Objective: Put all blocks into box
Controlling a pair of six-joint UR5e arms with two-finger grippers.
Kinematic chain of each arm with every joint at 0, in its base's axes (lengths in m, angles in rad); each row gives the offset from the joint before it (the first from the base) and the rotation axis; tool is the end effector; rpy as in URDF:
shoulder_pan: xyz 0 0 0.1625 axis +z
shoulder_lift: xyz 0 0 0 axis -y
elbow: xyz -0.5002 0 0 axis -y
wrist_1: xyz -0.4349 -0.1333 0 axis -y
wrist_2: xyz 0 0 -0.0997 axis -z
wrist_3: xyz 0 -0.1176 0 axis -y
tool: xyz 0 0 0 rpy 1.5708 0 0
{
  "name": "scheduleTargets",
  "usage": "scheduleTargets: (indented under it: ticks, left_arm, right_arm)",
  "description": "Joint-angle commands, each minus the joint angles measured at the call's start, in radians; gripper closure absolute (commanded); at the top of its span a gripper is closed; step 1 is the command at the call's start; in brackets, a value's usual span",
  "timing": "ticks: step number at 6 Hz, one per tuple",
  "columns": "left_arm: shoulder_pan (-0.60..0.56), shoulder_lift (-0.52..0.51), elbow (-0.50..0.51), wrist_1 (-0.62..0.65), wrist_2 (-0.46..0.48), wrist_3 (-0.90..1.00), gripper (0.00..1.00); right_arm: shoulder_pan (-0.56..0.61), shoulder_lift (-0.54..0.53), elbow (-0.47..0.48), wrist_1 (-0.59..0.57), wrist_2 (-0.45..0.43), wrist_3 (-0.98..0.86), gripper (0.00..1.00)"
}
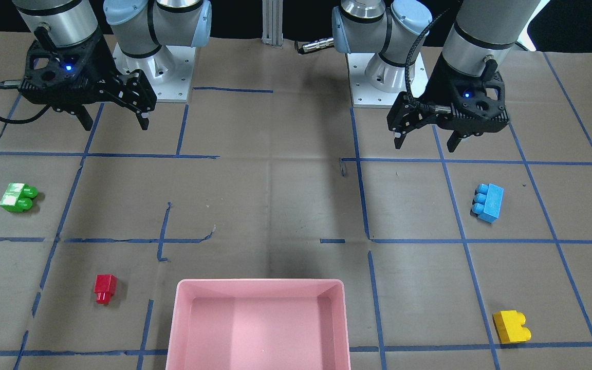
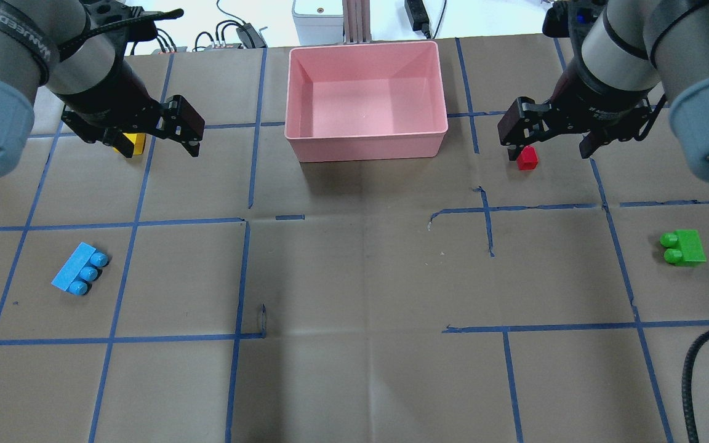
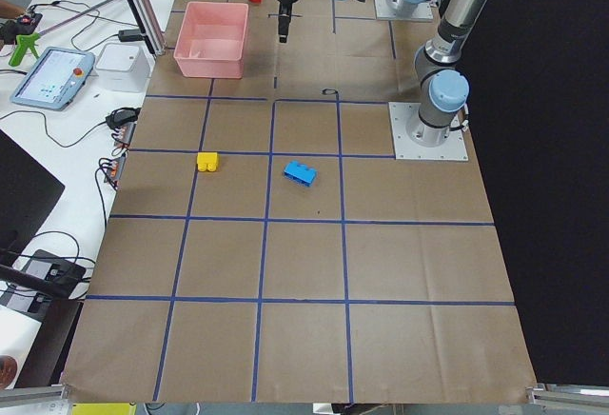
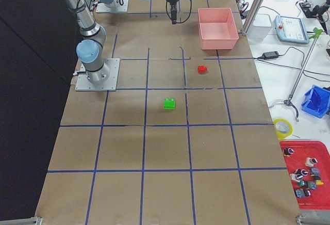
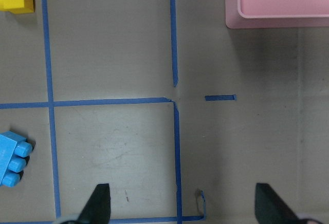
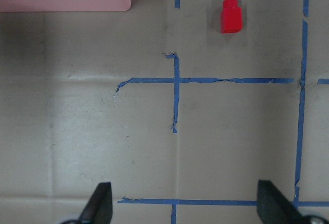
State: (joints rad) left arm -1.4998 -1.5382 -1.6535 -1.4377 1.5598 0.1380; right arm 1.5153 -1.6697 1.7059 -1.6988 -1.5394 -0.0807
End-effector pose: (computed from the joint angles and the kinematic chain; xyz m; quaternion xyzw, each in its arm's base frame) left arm -0.0969 -0.5354 0.5317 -0.0337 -0.9986 0.0418 0.0011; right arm 0.1093 -0.5021 0.5366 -0.0133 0.9987 -0.0468 0.0125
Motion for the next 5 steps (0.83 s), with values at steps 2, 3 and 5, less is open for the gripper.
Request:
scheduleTargets:
  ticks: [2,3,5]
  left_arm:
    - [0.33,0.009,-0.058,-0.01,-0.004,0.437,0.01]
    - [0.44,0.021,-0.105,0.0,-0.003,0.581,0.01]
    - [0.588,0.026,-0.153,0.002,-0.004,0.766,0.01]
  right_arm:
    - [-0.31,0.001,0.026,-0.002,0.004,-0.374,0.0]
    - [-0.433,0.013,0.044,-0.031,0.016,-0.525,0.0]
    - [-0.609,0.062,0.185,-0.245,0.019,-0.685,0.0]
